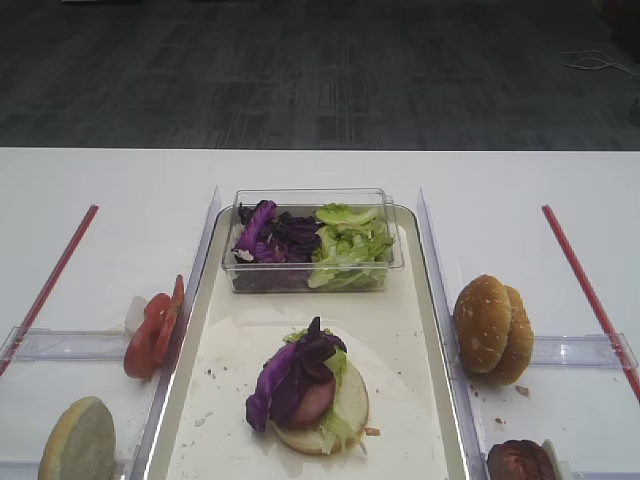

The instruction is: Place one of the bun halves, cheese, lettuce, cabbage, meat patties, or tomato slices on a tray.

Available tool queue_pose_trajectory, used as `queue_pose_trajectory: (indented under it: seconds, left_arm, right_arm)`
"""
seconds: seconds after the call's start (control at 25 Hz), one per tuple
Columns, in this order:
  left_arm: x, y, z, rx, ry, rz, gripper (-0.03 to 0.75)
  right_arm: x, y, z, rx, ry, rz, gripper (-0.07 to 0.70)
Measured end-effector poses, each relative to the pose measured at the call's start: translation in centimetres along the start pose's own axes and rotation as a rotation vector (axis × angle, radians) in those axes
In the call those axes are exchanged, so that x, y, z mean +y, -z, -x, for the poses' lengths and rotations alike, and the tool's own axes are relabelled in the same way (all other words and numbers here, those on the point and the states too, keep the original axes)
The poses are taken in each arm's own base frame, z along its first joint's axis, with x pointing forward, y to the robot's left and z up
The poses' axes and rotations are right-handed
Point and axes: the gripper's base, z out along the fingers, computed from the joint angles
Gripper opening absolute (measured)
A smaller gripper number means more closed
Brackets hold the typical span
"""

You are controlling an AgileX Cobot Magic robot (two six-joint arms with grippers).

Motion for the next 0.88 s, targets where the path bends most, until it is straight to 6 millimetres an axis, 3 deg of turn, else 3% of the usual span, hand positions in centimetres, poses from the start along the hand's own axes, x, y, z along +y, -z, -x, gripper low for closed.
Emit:
queue_pose_trajectory:
  seconds: [0.6, 0.88]
  left_arm:
    - [0.4, 0.0, -6.0, -0.176, 0.006, -0.011, 0.467]
    - [0.5, 0.7, -7.4, -0.273, -0.008, -0.015, 0.467]
  right_arm:
    - [0.0, 0.0, 0.0, 0.000, 0.000, 0.000, 0.387]
    - [0.0, 0.0, 0.0, 0.000, -0.004, 0.000, 0.387]
